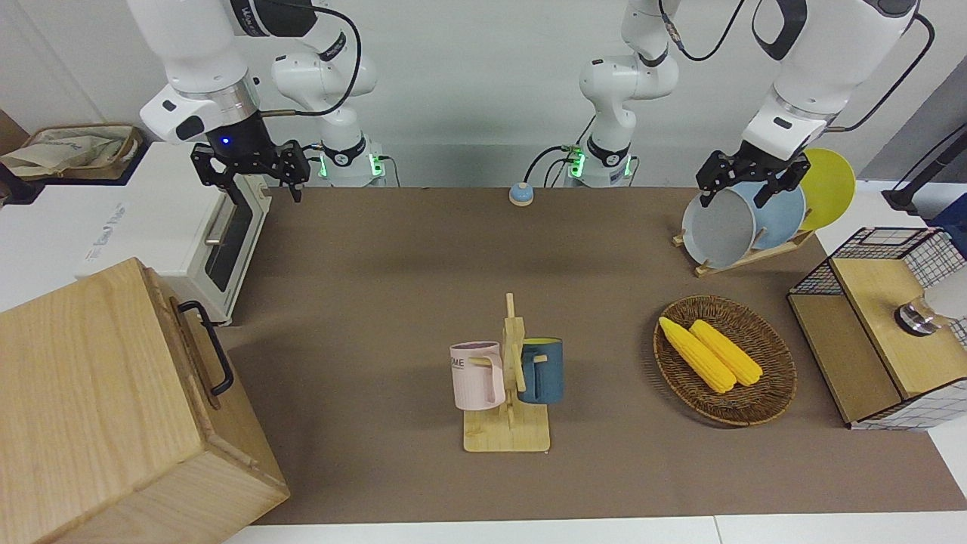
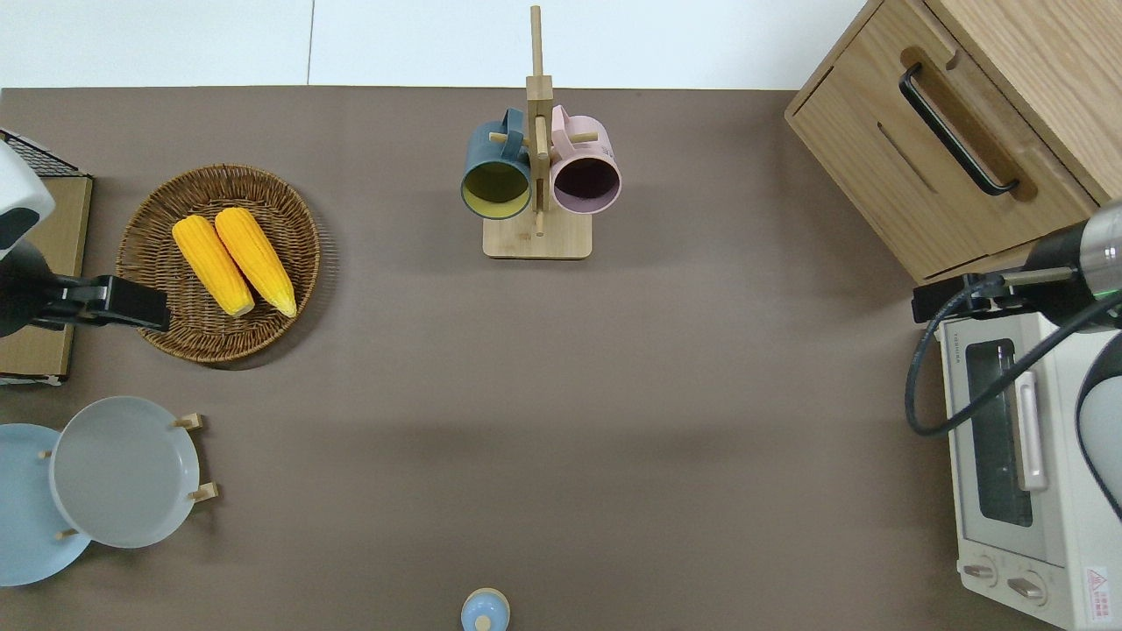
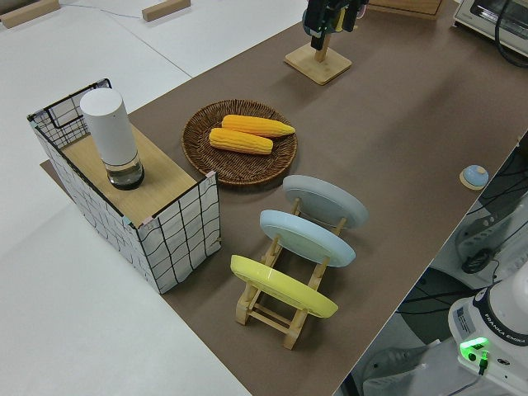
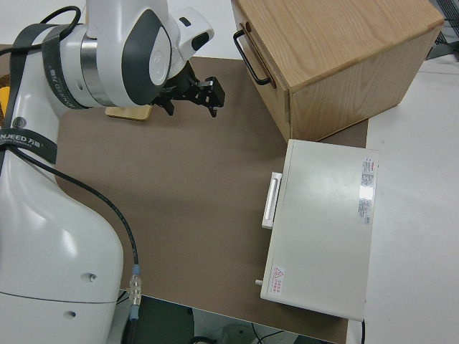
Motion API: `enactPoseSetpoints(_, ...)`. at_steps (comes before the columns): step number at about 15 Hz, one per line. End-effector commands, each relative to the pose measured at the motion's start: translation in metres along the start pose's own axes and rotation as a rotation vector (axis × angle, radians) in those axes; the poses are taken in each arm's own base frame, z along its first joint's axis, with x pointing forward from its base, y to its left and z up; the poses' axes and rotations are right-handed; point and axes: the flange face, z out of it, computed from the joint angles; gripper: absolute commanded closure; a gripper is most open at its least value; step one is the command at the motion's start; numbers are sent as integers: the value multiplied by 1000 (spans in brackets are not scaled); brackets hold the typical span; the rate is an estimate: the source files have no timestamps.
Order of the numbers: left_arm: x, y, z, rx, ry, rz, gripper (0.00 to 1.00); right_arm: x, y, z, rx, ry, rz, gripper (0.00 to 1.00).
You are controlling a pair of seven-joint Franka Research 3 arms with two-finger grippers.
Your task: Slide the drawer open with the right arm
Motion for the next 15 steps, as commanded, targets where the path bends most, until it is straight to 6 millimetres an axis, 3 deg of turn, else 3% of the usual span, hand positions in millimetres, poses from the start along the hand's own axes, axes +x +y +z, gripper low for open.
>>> enactPoseSetpoints(1, -3, 2, -5, 18, -6, -5, 7, 2, 1, -4, -1, -1, 4, 13)
enactPoseSetpoints(15, -3, 2, -5, 18, -6, -5, 7, 4, 7, -1, -3, -5, 13, 13)
